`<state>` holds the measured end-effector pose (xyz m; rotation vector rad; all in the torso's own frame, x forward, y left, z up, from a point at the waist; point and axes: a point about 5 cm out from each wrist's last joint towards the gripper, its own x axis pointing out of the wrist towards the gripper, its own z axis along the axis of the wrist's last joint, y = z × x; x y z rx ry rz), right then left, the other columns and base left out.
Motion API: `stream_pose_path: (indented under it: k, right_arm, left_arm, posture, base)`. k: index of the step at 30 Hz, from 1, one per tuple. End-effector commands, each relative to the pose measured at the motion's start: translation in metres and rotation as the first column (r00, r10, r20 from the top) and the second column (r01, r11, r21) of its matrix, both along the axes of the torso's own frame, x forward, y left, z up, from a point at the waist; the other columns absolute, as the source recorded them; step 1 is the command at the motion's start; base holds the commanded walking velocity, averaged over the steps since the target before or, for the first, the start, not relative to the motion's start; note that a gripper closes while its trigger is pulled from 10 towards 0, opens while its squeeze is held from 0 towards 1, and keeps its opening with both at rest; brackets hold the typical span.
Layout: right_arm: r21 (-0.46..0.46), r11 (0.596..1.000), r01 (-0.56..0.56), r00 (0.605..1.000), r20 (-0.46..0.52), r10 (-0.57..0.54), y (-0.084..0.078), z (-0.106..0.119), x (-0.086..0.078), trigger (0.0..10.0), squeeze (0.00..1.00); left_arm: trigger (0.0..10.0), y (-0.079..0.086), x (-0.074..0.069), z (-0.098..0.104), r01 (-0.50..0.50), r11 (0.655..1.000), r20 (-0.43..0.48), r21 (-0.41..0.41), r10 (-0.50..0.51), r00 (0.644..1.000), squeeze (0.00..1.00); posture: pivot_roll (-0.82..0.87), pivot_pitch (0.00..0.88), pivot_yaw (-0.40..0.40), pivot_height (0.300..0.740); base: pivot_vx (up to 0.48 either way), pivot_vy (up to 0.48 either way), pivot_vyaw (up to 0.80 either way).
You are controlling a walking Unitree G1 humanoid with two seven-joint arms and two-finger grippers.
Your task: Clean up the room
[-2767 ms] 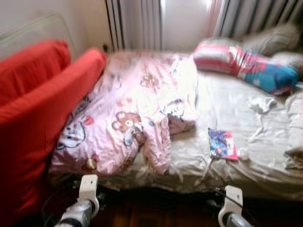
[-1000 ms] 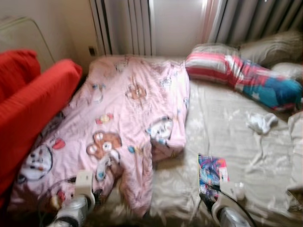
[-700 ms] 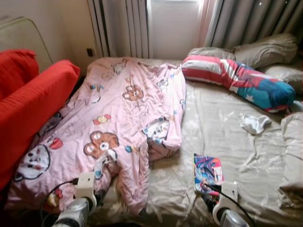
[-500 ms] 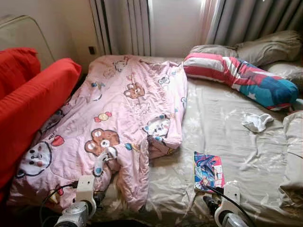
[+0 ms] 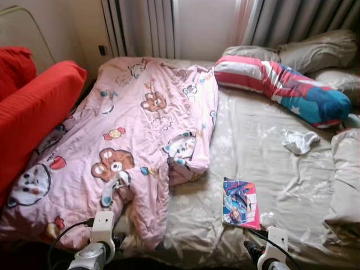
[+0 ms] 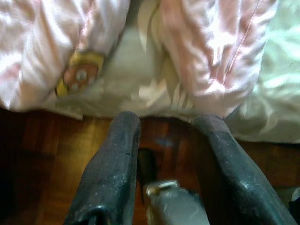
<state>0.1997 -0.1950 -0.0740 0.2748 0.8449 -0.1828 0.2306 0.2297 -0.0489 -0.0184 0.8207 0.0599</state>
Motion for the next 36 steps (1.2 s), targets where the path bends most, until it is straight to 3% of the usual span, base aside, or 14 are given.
stream_pose_path:
  k: [1, 12, 21, 25, 26, 29, 36]
  right_arm:
    - [-0.011, 1.000, 0.005, 1.000, -0.015, -0.005, -0.004, -0.003, -0.007, 10.0, 0.00]
    - [-0.030, 0.999, -0.012, 1.000, -0.019, 0.012, -0.008, -0.009, -0.024, 10.0, 0.00]
    - [-0.038, 0.998, 0.039, 0.999, 0.037, -0.038, -0.007, -0.011, -0.033, 10.0, 0.00]
    - [-0.039, 0.998, 0.052, 0.997, 0.066, -0.049, -0.006, -0.011, -0.038, 10.0, 0.00]
    - [-0.039, 0.998, 0.052, 0.997, 0.066, -0.049, -0.006, -0.011, -0.038, 10.0, 0.00]
    - [-0.118, 0.993, 0.008, 0.958, 0.287, 0.026, -0.023, 0.019, 0.004, 10.0, 0.00]
    - [-0.190, 0.979, 0.074, 0.907, 0.422, 0.013, -0.023, 0.035, 0.015, 10.0, 0.00]
  left_arm:
    - [10.0, -0.004, -0.006, -0.005, 0.007, 1.000, -0.022, -0.001, -0.007, 1.000, 0.00]
    - [10.0, -0.006, -0.022, -0.015, -0.046, 0.999, -0.029, -0.007, 0.046, 0.999, 0.00]
    - [10.0, 0.000, -0.027, -0.013, -0.074, 0.997, 0.061, 0.022, 0.072, 0.996, 0.00]
    - [10.0, 0.000, 0.004, 0.015, -0.029, 0.998, 0.296, 0.059, 0.010, 0.955, 0.00]
    - [10.0, 0.000, 0.004, 0.015, -0.029, 0.998, 0.296, 0.059, 0.010, 0.955, 0.00]
    - [10.0, 0.000, 0.011, 0.029, -0.028, 0.997, 0.427, 0.072, -0.006, 0.904, 0.00]
    - [10.0, -0.009, 0.015, 0.042, 0.027, 0.999, 0.543, 0.042, -0.046, 0.838, 0.00]
  posture:
    - [-0.02, 0.049, -0.035, 0.730]
    - [-0.01, 0.015, -0.060, 0.730]
    - [-0.03, 0.000, -0.032, 0.730]
    - [-0.03, 0.000, -0.027, 0.730]
    - [-0.03, 0.000, -0.027, 0.730]
    - [-0.02, 0.000, -0.030, 0.730]
    - [-0.01, 0.000, -0.039, 0.730]
  base:
    - [0.000, -0.285, 0.00]
    - [0.000, -0.183, 0.00]
    - [0.000, 0.000, 0.00]
    - [0.000, 0.000, 0.00]
    - [0.000, 0.000, 0.00]
    - [0.000, 0.000, 0.00]
    - [0.000, 0.000, 0.00]
